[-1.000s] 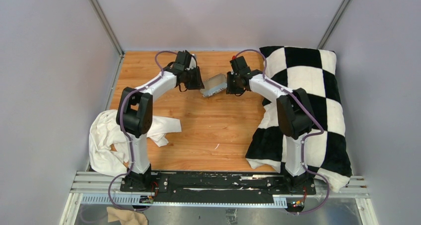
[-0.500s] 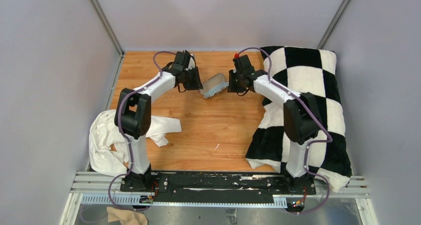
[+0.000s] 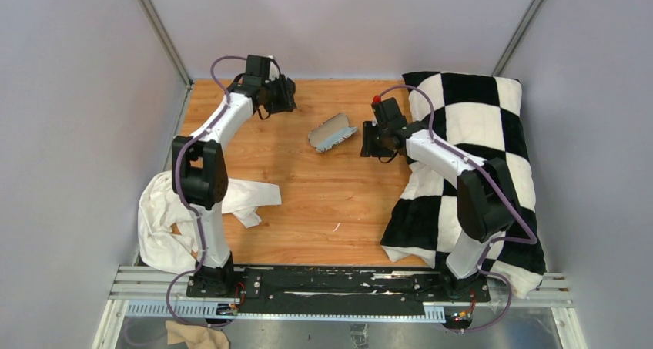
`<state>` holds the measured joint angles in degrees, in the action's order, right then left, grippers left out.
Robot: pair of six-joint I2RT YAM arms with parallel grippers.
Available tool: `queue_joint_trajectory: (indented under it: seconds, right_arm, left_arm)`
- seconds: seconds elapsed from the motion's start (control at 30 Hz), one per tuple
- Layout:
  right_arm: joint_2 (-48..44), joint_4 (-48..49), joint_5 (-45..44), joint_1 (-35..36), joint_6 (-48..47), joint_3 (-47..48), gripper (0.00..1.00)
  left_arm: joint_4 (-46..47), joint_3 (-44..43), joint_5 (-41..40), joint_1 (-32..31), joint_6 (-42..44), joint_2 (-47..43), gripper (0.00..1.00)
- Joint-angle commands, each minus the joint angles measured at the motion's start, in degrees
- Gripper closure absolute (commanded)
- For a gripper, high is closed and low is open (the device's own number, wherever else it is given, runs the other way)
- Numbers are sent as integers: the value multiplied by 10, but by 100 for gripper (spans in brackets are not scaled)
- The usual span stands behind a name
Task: Organize the sunglasses
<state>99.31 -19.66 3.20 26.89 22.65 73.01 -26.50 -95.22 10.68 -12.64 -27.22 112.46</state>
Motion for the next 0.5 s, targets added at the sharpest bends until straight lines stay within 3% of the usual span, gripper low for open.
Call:
queue_joint_trajectory:
  seconds: [0.0, 0.17, 0.3, 0.47]
  right_arm:
    - [-31, -8, -17, -9, -5, -19, 55]
    - [-30, -13, -18, -10, -3, -15, 54]
    - [-23, -18, -17, -9, -1, -7, 54]
    - [-14, -24, -14, -9, 0, -2, 54]
  left_arm:
    - [-38, -99, -12, 32, 21, 68, 54]
    - [-57, -217, 7, 53, 29, 164, 35]
    - [-36, -261, 14, 63, 32, 215, 25]
    - [22, -281, 80, 79, 7, 267, 23]
